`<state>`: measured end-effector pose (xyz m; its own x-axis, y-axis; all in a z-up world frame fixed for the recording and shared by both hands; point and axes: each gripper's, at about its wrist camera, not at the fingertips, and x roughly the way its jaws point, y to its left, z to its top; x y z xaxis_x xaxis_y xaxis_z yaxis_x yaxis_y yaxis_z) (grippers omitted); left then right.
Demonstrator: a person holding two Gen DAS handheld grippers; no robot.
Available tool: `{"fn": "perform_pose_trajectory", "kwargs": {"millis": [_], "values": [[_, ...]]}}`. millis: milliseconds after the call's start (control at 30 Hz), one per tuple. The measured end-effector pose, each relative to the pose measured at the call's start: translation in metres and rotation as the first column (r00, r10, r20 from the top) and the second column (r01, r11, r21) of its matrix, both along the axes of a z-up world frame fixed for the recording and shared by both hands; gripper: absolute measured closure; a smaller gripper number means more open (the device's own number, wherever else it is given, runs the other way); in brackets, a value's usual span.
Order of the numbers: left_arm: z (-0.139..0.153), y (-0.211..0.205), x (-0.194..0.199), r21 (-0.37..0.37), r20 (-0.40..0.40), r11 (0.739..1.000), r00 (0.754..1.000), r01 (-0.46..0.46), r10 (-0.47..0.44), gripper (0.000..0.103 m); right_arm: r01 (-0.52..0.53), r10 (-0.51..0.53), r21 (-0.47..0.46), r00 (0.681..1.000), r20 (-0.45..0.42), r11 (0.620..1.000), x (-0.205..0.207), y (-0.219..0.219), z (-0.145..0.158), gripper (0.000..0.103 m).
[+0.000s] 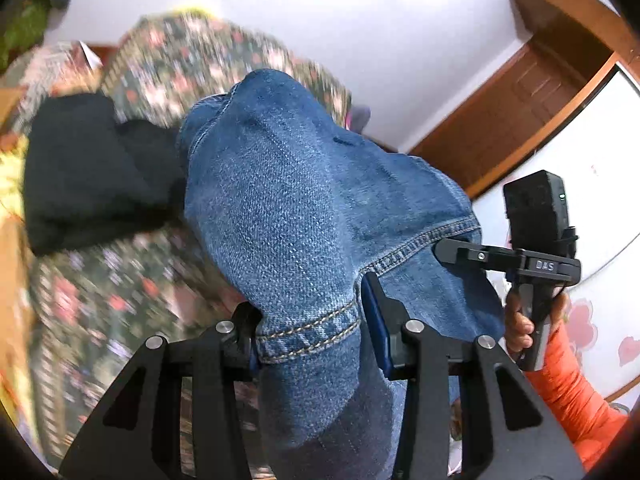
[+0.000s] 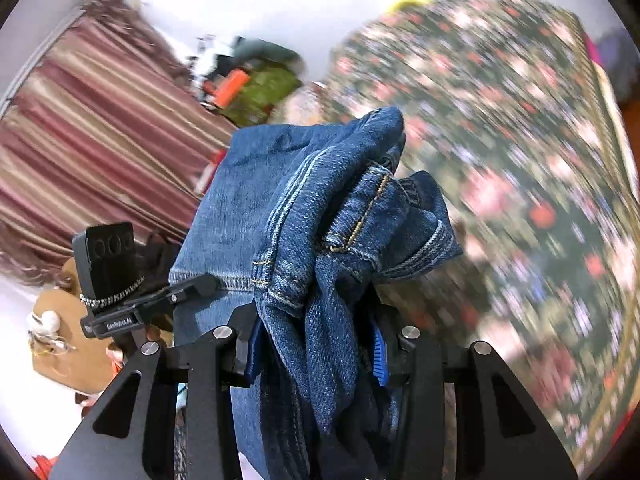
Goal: Fold large clothes
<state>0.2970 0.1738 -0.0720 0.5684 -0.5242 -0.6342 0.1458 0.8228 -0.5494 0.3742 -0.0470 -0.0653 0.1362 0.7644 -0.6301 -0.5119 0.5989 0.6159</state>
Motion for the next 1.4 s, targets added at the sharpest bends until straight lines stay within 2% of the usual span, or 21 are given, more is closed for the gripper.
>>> {"fn": "perform_pose_trajectory", "kwargs": {"millis": [100,200,333,433,500,600,700,800,833,900,1033,1167,1300,1400], "values": [[0.031,0.035,-0.005,0.072,0.085,0.997,0.996,-0.041,0.035,0.061,-0.034,0.032,0.043,0.998,0.045,0.999,0.02,0.042,0.014,0.065],[0.048,0.067,0.005,0.116,0.14,0.989,0.987,-0.092,0.075,0.061,-0.07,0.065,0.069,0.995,0.081,0.995,0.039,0.079,0.021,0.065],[0.048,0.128,0.028,0.069,0.156,0.987,0.979,-0.144,0.132,0.061,-0.117,0.106,0.107,0.989,0.102,0.987,0.073,0.129,0.01,0.065],[0.038,0.16,0.051,0.098,0.168,0.98,0.973,-0.176,0.158,0.061,-0.129,0.119,0.116,0.989,0.087,0.985,0.105,0.167,-0.011,0.065],[0.023,0.183,0.072,0.13,0.158,0.97,0.97,-0.204,0.183,0.061,-0.128,0.12,0.101,0.99,0.078,0.987,0.13,0.195,-0.033,0.065],[-0.01,0.206,0.096,0.131,0.116,0.965,0.97,-0.229,0.215,0.061,-0.108,0.105,0.06,0.993,0.048,0.992,0.161,0.227,-0.07,0.065],[-0.063,0.233,0.133,0.142,0.031,0.948,0.959,-0.284,0.283,0.061,-0.086,0.087,-0.041,0.996,0.029,0.995,0.184,0.251,-0.114,0.065],[-0.126,0.237,0.159,0.246,-0.055,0.918,0.941,-0.312,0.335,0.061,-0.039,0.038,-0.145,0.999,-0.007,0.989,0.2,0.26,-0.156,0.065],[-0.136,0.235,0.159,0.259,-0.04,0.913,0.941,-0.315,0.336,0.059,-0.026,0.021,-0.136,0.999,-0.033,0.99,0.205,0.256,-0.166,0.064],[-0.142,0.235,0.155,0.235,-0.007,0.916,0.942,-0.325,0.336,0.057,-0.02,0.014,-0.091,0.998,-0.061,0.996,0.209,0.245,-0.171,0.063],[-0.142,0.235,0.153,0.236,-0.034,0.91,0.932,-0.342,0.36,0.054,-0.004,0.003,-0.141,1.0,-0.008,0.99,0.195,0.231,-0.158,0.056],[-0.125,0.225,0.142,0.335,-0.038,0.869,0.917,-0.364,0.398,0.055,0.015,0.003,-0.214,0.997,0.081,0.977,0.165,0.209,-0.131,0.056],[-0.098,0.207,0.113,0.41,-0.017,0.828,0.904,-0.382,0.426,0.055,0.035,0.015,-0.225,0.976,0.219,0.974,0.125,0.187,-0.088,0.056],[-0.065,0.184,0.083,0.423,0.037,0.818,0.909,-0.39,0.415,0.055,0.034,0.029,-0.194,0.949,0.313,0.98,0.088,0.167,-0.046,0.056]]}}
